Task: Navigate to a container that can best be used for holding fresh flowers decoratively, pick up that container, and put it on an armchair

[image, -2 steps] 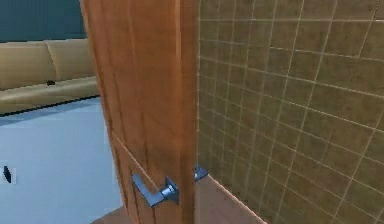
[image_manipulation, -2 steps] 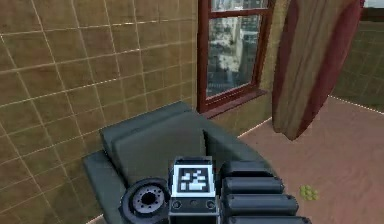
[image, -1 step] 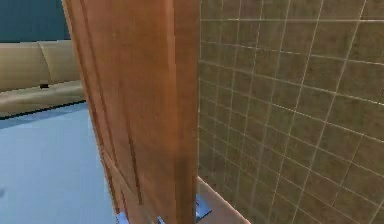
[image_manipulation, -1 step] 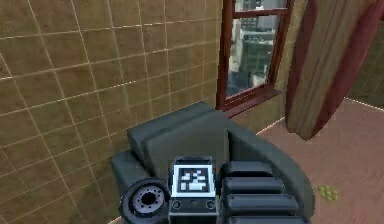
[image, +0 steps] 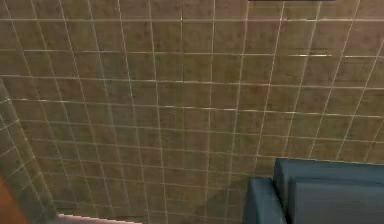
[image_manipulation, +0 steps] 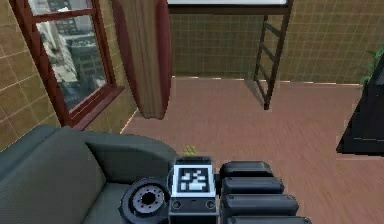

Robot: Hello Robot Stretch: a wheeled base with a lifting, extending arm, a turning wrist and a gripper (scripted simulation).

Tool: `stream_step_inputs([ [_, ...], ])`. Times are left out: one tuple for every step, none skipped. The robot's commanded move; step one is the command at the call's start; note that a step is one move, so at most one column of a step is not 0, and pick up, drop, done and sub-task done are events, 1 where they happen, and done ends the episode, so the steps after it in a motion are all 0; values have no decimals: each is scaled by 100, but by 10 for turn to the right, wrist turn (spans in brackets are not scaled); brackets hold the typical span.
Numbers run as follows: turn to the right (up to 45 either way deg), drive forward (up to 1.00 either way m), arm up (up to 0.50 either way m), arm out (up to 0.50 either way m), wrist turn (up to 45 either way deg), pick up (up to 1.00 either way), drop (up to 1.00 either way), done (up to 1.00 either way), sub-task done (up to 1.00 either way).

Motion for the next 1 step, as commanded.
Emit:
stream_step_inputs([
  [0,35,0,0,0,0,0,0,0],
])
